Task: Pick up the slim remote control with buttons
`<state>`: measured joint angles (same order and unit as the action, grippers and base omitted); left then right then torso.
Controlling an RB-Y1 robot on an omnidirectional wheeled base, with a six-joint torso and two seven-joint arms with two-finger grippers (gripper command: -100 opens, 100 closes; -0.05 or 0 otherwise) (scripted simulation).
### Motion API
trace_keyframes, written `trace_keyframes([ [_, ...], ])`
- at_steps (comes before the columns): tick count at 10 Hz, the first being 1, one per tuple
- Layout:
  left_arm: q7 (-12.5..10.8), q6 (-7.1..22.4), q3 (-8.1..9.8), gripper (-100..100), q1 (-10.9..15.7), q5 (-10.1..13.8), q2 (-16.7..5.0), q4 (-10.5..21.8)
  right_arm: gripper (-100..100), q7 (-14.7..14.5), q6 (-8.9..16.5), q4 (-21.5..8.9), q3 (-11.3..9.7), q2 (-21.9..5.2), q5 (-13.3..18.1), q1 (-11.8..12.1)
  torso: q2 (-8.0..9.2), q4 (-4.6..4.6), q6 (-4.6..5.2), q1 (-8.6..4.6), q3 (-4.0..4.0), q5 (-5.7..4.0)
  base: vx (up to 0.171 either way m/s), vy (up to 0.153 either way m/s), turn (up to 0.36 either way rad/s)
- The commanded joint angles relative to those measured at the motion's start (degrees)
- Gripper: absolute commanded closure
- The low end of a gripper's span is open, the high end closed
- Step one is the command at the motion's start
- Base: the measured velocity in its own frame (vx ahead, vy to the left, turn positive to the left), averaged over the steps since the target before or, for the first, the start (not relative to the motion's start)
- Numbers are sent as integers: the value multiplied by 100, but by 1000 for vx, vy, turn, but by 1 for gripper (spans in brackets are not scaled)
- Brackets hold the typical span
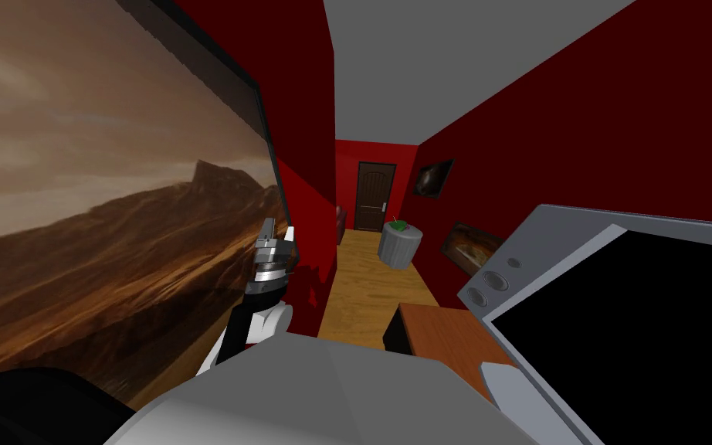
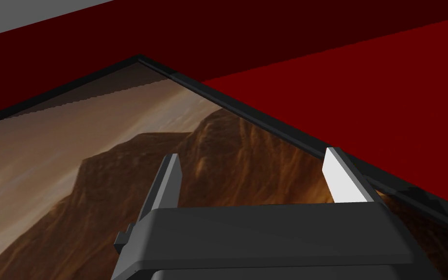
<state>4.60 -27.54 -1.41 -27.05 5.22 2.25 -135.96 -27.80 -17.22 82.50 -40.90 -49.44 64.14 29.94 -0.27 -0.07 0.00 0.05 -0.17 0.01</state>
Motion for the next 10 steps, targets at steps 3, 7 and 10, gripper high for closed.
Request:
trace_keyframes([
  [3,0,0,-3,0,-3,0,2,0,-100,-201,188,-423,-359,-431,506,-27,-16,-3,1,7,-10,1,108,12,-12],
  [7,0,0,-3,0,-3,0,2,0,-100,-412,372,-951,-649,-806,979,-95,-10,-2,2,7,-6,2,92,3,-27],
  [10,0,0,-3,0,-3,0,2,0,-100,-463,437,-1179,-717,-906,1104,-123,-2,0,4,3,-2,-1,60,-4,-21],
])
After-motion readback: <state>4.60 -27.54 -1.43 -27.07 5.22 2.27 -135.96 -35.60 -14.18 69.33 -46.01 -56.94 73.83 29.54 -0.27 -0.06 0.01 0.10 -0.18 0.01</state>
